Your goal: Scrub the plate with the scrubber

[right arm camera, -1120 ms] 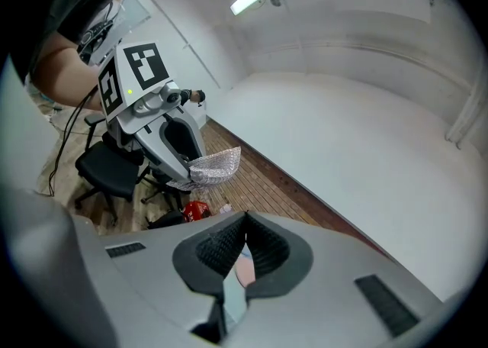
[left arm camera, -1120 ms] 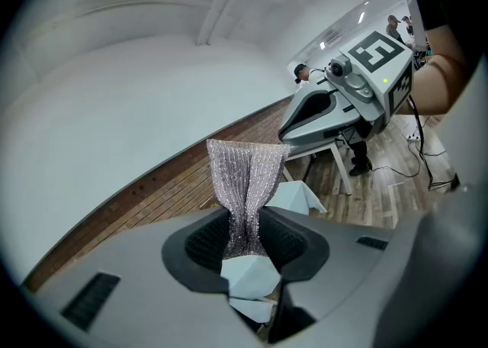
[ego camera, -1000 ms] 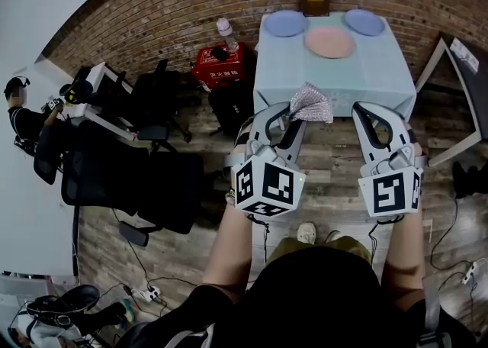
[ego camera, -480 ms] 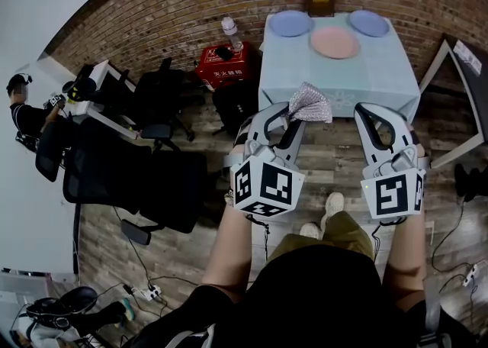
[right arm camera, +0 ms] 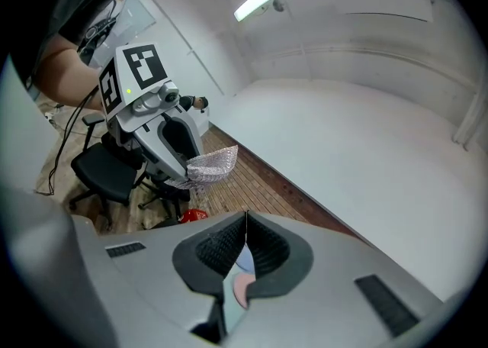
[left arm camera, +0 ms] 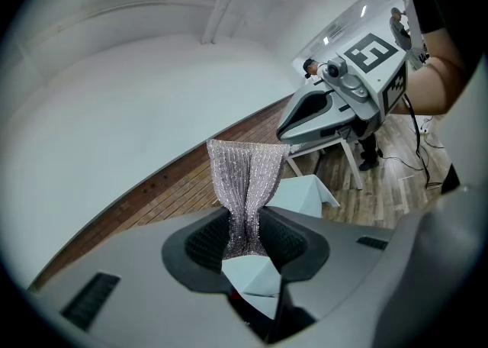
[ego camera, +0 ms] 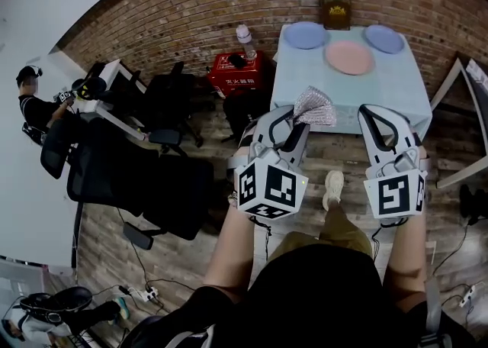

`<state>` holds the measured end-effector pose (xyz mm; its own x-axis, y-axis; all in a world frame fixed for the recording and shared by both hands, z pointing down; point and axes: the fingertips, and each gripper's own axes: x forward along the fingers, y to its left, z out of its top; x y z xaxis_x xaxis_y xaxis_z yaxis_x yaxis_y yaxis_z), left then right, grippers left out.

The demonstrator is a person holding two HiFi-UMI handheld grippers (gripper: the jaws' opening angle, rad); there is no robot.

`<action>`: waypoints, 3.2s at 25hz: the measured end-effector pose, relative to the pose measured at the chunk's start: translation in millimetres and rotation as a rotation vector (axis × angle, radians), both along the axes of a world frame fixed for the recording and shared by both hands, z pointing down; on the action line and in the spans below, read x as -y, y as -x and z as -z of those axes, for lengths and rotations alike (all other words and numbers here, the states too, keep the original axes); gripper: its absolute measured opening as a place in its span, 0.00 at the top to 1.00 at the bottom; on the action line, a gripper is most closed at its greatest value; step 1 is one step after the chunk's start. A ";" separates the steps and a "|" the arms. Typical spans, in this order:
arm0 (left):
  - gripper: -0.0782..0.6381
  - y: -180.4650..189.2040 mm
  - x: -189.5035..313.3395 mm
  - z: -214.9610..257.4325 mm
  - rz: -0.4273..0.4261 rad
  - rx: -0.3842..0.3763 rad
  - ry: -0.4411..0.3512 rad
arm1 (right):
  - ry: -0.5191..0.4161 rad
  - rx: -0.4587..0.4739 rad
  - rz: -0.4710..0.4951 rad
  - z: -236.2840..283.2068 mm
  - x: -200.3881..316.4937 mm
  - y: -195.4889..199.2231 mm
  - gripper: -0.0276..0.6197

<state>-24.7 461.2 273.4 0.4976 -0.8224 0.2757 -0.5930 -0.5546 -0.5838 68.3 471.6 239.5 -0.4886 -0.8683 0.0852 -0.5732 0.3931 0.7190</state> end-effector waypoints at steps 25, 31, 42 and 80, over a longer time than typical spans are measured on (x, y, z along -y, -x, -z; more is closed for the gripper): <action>0.70 -38.0 326.2 -46.3 0.083 0.047 0.042 | 0.015 0.015 0.107 -43.0 351.8 -27.8 0.90; 0.70 -49.7 429.7 -56.4 0.104 0.043 0.068 | 0.033 0.019 0.145 -49.2 455.0 -33.2 0.90; 0.70 -45.8 538.7 -69.9 0.122 0.053 0.119 | 0.074 0.061 0.171 -60.5 574.0 -26.7 0.90; 0.69 0.8 689.4 -124.0 -0.104 0.024 0.212 | 0.728 0.695 -0.179 -176.2 741.5 -26.5 0.90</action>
<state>-25.5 -228.2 397.4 0.5679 -0.6895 0.4496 -0.5134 -0.7236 -0.4613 94.8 -269.9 415.7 -0.4992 -0.7843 0.3684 -0.8657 0.4691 -0.1745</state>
